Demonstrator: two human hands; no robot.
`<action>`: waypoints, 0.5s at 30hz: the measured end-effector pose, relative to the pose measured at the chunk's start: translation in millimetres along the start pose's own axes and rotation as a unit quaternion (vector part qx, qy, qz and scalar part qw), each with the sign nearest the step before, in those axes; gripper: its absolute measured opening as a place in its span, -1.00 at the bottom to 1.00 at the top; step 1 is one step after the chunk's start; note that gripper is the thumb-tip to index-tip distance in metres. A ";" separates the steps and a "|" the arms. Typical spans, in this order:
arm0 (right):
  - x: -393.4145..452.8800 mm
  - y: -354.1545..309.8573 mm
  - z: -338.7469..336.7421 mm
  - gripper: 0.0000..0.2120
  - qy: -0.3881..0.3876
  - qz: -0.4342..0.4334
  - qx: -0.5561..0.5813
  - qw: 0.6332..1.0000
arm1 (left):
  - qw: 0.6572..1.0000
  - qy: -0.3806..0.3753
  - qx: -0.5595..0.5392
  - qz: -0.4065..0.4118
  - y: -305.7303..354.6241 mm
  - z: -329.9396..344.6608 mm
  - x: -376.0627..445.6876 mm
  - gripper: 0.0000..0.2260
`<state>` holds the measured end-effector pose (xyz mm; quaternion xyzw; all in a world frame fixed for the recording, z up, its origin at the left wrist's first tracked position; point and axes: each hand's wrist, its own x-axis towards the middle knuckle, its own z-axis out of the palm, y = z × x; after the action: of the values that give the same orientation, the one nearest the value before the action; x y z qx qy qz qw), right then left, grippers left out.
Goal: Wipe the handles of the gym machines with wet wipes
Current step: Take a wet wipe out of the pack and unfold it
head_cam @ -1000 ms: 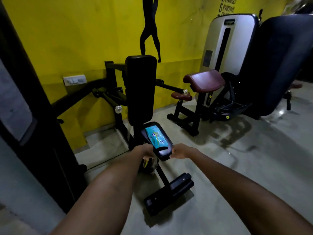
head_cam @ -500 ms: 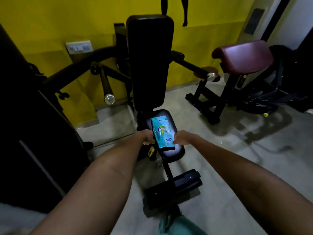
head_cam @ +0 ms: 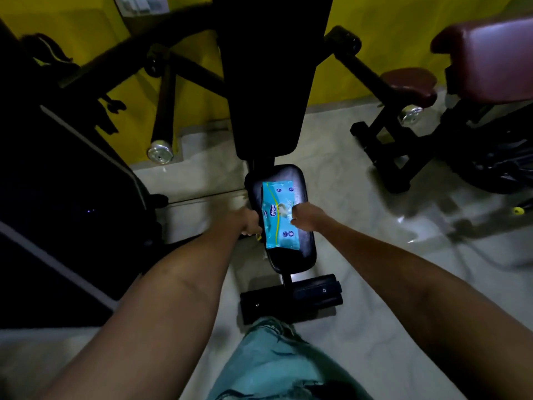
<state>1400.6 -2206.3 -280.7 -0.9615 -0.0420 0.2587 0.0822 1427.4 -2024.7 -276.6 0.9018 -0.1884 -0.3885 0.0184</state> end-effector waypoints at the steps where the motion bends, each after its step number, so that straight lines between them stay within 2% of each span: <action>1: 3.1 0.8 0.0 -0.70 0.011 0.010 0.007 1.000 | 1.000 0.009 -0.002 -0.003 -1.1 0.7 3.9 -0.74; 8: 41.9 9.9 16.5 -0.69 0.006 0.041 0.048 0.998 | 1.000 0.002 -0.031 0.004 -4.4 5.5 38.4 -0.70; 15: 73.4 7.4 32.3 -0.65 0.040 0.020 0.052 0.998 | 0.998 -0.006 -0.069 -0.003 -14.2 12.8 59.6 -0.71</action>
<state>1447.9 -2200.1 -345.6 -0.9662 -0.0061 0.2237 0.1283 1460.3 -2031.2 -329.5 0.8966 -0.1583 -0.4061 0.0785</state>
